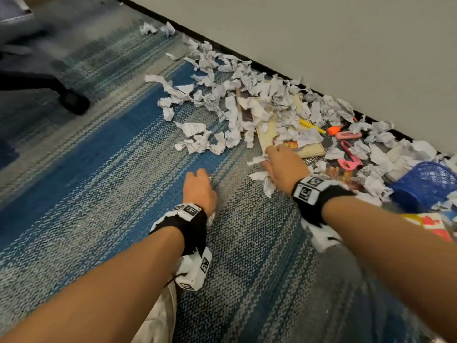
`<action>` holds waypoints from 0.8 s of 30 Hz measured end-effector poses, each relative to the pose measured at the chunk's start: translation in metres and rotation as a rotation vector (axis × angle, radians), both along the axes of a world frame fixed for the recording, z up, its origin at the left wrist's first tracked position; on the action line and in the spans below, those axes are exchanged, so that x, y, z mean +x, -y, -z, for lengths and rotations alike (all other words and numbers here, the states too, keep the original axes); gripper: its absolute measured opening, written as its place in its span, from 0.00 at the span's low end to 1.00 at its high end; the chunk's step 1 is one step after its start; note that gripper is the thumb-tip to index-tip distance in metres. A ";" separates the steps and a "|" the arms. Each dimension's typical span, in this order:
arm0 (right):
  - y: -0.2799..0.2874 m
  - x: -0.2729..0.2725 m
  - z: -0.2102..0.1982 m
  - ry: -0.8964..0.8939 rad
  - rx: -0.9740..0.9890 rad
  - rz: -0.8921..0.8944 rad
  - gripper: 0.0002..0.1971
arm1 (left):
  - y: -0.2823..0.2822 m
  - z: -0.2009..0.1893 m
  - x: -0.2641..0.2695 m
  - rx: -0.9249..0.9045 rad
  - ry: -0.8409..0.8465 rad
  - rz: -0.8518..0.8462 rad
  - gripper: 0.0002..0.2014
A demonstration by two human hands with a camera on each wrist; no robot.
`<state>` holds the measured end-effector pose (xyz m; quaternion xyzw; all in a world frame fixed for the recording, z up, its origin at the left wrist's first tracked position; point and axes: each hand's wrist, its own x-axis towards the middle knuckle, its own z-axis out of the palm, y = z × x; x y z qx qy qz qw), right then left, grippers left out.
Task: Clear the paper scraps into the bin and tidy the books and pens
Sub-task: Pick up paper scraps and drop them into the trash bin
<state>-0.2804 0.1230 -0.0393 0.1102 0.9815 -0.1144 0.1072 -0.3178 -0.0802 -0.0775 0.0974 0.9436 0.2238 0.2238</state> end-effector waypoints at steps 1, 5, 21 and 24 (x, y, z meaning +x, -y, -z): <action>0.010 -0.006 0.009 -0.009 0.033 0.052 0.16 | 0.000 0.001 0.001 -0.017 -0.014 0.037 0.13; 0.049 0.004 0.045 0.047 0.173 0.082 0.30 | 0.010 0.012 0.021 -0.413 -0.137 0.151 0.39; 0.025 -0.012 0.061 -0.003 0.113 -0.125 0.08 | 0.004 0.006 -0.011 -0.281 -0.114 0.171 0.09; 0.022 -0.020 0.053 -0.068 -0.004 -0.080 0.15 | 0.003 -0.006 -0.056 -0.291 -0.280 0.055 0.11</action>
